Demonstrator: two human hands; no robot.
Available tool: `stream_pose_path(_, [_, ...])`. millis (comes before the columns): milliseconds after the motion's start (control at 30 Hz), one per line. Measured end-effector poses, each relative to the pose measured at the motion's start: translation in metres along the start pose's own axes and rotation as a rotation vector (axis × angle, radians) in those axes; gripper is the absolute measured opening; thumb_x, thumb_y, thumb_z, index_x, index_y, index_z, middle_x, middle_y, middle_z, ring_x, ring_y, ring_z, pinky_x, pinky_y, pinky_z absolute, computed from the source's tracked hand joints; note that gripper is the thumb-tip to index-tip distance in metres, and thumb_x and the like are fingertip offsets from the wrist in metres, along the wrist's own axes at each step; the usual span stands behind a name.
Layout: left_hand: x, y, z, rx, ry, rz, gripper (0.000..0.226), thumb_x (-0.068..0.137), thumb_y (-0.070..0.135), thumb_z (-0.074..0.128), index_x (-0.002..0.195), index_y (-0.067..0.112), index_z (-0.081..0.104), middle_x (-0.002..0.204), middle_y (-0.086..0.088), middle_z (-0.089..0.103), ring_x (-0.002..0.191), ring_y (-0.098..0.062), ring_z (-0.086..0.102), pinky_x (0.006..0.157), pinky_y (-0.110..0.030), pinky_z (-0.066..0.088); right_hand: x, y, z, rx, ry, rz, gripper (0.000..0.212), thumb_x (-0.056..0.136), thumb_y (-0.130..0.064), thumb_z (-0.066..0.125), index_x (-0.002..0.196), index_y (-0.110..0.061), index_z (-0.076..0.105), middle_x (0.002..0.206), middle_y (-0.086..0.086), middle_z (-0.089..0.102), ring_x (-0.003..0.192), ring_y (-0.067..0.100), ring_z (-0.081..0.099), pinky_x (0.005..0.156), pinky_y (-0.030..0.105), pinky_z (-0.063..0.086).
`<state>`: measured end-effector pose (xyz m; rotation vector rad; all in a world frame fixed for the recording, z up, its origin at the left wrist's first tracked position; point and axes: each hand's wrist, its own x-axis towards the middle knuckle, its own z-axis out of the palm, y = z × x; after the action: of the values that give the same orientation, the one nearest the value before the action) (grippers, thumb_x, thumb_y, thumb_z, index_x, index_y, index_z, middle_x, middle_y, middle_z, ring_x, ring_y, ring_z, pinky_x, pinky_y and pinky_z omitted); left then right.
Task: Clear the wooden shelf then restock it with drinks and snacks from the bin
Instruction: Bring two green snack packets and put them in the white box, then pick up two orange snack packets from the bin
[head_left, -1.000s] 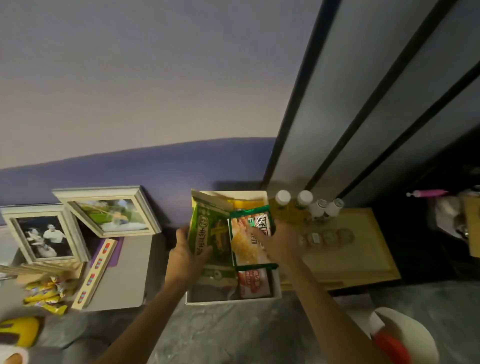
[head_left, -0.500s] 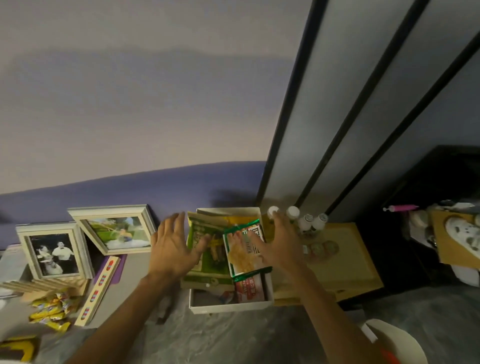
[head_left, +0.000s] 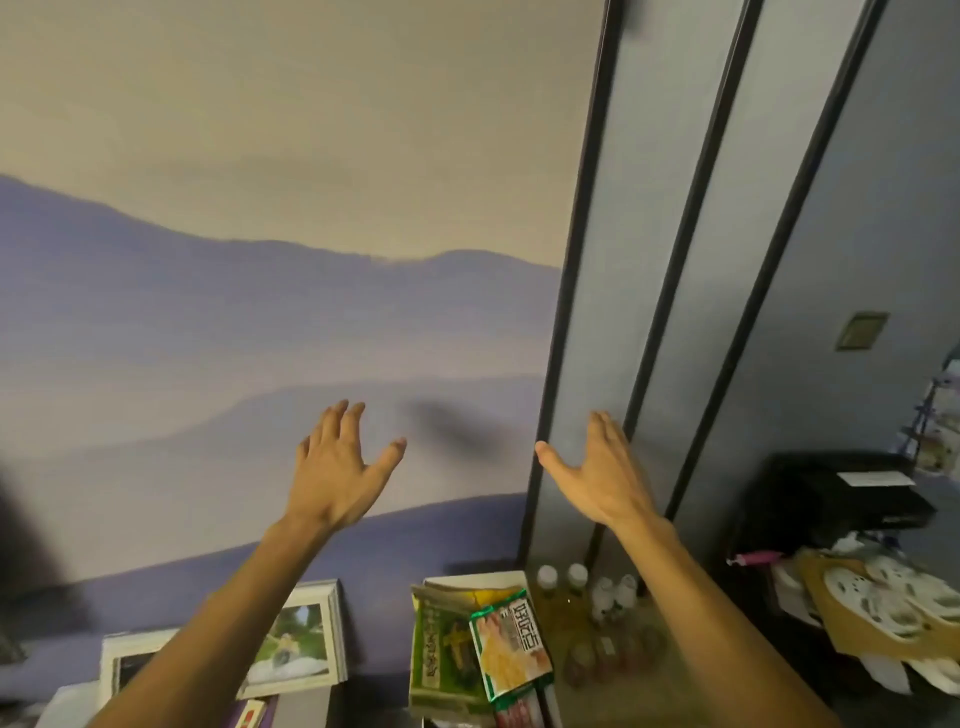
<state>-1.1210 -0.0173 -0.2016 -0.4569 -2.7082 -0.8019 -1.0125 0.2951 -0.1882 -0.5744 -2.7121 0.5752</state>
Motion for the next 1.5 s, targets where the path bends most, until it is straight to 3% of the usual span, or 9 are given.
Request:
stream_pose_path(233, [0.002,-0.014,-0.06,0.039,0.076,0.02,0.105,0.085,0.089,0.019,0.162,0.019,0.034,0.171,-0.008,0.027,0.159,-0.031,0.024,0.126,-0.059,0.023,-0.008,-0.047,-0.032,0.014,0.071,-0.029,0.112,0.093,-0.082,0.046,0.17,-0.009,0.01,0.178,0.01,0.008,0.163,0.028,0.014,0.128,0.046,0.022])
stream_pose_path(367, [-0.021,-0.032,-0.084,0.047,0.125,-0.028,0.103,0.086,0.088,0.02,0.162,0.019,0.034,0.171,-0.008,0.029,0.158,-0.03,0.024,0.126,-0.059,0.023,-0.01,-0.079,-0.022,0.083,0.064,-0.104,0.116,0.084,-0.09,0.045,0.167,-0.011,0.024,0.172,0.011,0.032,0.154,0.031,0.037,0.122,0.046,0.039])
stream_pose_path(733, [-0.144,-0.089,-0.158,0.195,0.319,-0.375,0.097,0.089,0.084,0.026,0.159,0.019,0.037,0.166,-0.009,0.038,0.153,-0.032,0.034,0.122,-0.063,0.028,-0.051,-0.203,0.03,0.115,-0.212,-0.533,0.103,0.096,-0.075,0.052,0.169,-0.01,0.019,0.174,0.01,0.026,0.156,0.031,0.034,0.119,0.043,0.036])
stream_pose_path(1000, [-0.271,-0.145,-0.205,0.278,0.435,-0.655,0.09,0.093,0.081,0.036,0.159,0.019,0.036,0.167,-0.007,0.035,0.152,-0.03,0.034,0.123,-0.057,0.029,-0.14,-0.301,0.085,0.145,-0.428,-0.857,0.098,0.098,-0.072,0.051,0.169,-0.012,0.017,0.174,0.009,0.026,0.154,0.032,0.037,0.118,0.044,0.038])
stream_pose_path(1267, [-0.392,-0.228,-0.257,0.326,0.536,-0.929,0.09,0.09,0.083,0.032,0.157,0.023,0.038,0.163,-0.007,0.041,0.147,-0.03,0.04,0.118,-0.059,0.034,-0.246,-0.423,0.172,0.147,-0.629,-1.122,0.1,0.097,-0.076,0.05,0.17,-0.017,0.017,0.175,0.007,0.025,0.156,0.031,0.035,0.119,0.045,0.038])
stream_pose_path(1500, [-0.466,-0.325,-0.246,0.254,0.463,-1.154,0.098,0.087,0.086,0.028,0.159,0.019,0.036,0.163,-0.01,0.041,0.146,-0.032,0.041,0.118,-0.058,0.035,-0.323,-0.492,0.286,0.066,-0.804,-1.217,0.092,0.092,-0.08,0.051,0.161,-0.023,0.03,0.158,0.009,0.049,0.138,0.034,0.054,0.102,0.047,0.051])
